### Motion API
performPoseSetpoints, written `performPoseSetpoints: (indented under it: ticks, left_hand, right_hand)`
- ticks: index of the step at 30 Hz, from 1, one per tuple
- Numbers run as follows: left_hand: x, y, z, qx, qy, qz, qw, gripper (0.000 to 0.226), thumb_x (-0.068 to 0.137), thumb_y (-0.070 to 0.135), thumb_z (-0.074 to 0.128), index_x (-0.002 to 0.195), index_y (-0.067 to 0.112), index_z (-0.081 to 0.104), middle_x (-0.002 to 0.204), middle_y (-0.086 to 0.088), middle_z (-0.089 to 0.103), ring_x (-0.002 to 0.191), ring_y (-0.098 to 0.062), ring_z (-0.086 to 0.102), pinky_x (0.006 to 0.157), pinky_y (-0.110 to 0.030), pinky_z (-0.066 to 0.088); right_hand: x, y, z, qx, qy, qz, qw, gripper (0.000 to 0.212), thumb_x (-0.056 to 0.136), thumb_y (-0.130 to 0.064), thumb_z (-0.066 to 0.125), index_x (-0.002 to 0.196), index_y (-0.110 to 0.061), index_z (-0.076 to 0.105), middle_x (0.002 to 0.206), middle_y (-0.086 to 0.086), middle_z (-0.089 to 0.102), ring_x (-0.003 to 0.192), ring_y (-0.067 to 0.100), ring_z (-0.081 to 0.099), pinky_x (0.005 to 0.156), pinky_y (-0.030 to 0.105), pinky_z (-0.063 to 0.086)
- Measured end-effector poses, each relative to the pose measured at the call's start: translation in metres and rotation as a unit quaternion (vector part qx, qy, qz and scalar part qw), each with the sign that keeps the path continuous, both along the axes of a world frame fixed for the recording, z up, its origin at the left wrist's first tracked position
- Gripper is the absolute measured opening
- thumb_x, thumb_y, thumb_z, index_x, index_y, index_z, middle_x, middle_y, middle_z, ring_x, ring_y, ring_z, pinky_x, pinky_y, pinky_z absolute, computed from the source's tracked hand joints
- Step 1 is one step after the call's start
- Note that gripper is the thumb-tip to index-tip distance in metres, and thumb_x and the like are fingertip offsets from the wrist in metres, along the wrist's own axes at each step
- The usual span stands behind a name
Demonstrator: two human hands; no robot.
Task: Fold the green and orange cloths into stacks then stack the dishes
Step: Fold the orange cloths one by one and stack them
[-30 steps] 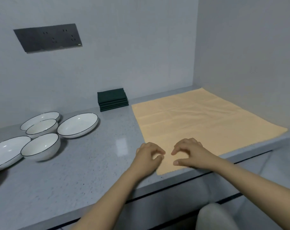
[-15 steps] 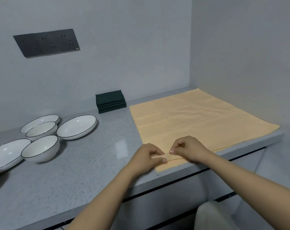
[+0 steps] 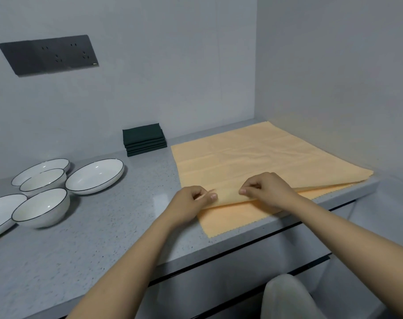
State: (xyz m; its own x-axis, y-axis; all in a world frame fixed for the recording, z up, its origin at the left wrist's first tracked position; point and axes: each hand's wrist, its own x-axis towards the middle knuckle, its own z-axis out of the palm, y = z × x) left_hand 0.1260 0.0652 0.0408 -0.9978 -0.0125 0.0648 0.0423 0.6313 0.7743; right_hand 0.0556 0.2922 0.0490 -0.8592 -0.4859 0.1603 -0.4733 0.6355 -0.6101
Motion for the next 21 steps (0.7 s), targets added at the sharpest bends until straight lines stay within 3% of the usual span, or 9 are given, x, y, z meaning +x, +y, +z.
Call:
performPoseSetpoints:
  ticks: [3, 7, 10, 12, 21]
  left_hand:
    - [-0.004, 0.011, 0.004, -0.037, 0.018, -0.009, 0.999, 0.029, 0.088, 0.039, 0.063, 0.077, 0.013, 0.067, 0.063, 0.008, 0.053, 0.058, -0.007, 0.045, 0.058, -0.023, 0.034]
    - [-0.007, 0.004, 0.009, -0.074, 0.012, 0.005, 0.997, 0.037, 0.093, 0.032, 0.056, 0.066, 0.006, 0.055, 0.056, 0.006, 0.042, 0.050, -0.007, 0.035, 0.051, -0.021, 0.029]
    - [-0.008, -0.014, 0.013, -0.104, -0.011, -0.007, 0.995, 0.043, 0.093, 0.031, 0.055, 0.059, 0.014, 0.036, 0.052, 0.006, 0.029, 0.047, -0.007, 0.026, 0.051, -0.024, 0.024]
    - [-0.007, -0.026, 0.017, -0.109, -0.042, -0.025, 0.993, 0.047, 0.093, 0.032, 0.057, 0.055, 0.019, 0.033, 0.051, 0.008, 0.029, 0.047, -0.007, 0.027, 0.052, -0.025, 0.023]
    - [-0.001, -0.056, 0.040, -0.041, -0.304, -0.094, 0.947, 0.029, 0.089, 0.026, 0.066, 0.061, 0.020, 0.065, 0.064, 0.006, 0.062, 0.058, -0.008, 0.055, 0.059, -0.017, 0.043]
  right_hand:
    - [-0.001, -0.005, 0.006, -0.007, 0.014, 0.000, 1.000, 0.014, 0.086, -0.035, 0.064, 0.083, -0.025, 0.074, 0.079, -0.010, 0.070, 0.078, 0.011, 0.061, 0.071, 0.029, 0.046]
    - [-0.003, -0.001, 0.012, 0.051, -0.006, 0.032, 0.998, 0.018, 0.085, -0.040, 0.065, 0.077, -0.026, 0.071, 0.073, -0.008, 0.066, 0.071, 0.010, 0.056, 0.062, 0.030, 0.040]
    - [-0.011, 0.011, 0.019, 0.171, -0.014, 0.032, 0.985, 0.038, 0.088, -0.040, 0.060, 0.058, -0.021, 0.049, 0.057, -0.004, 0.043, 0.057, 0.012, 0.040, 0.055, 0.030, 0.026]
    - [-0.014, 0.017, 0.023, 0.201, -0.025, 0.036, 0.979, 0.044, 0.090, -0.040, 0.057, 0.057, -0.017, 0.040, 0.056, -0.003, 0.036, 0.055, 0.014, 0.035, 0.055, 0.029, 0.024]
    - [-0.012, -0.006, 0.033, 0.252, -0.165, 0.154, 0.941, 0.034, 0.087, -0.041, 0.063, 0.063, -0.021, 0.053, 0.048, -0.012, 0.037, 0.045, 0.004, 0.033, 0.053, 0.021, 0.027]
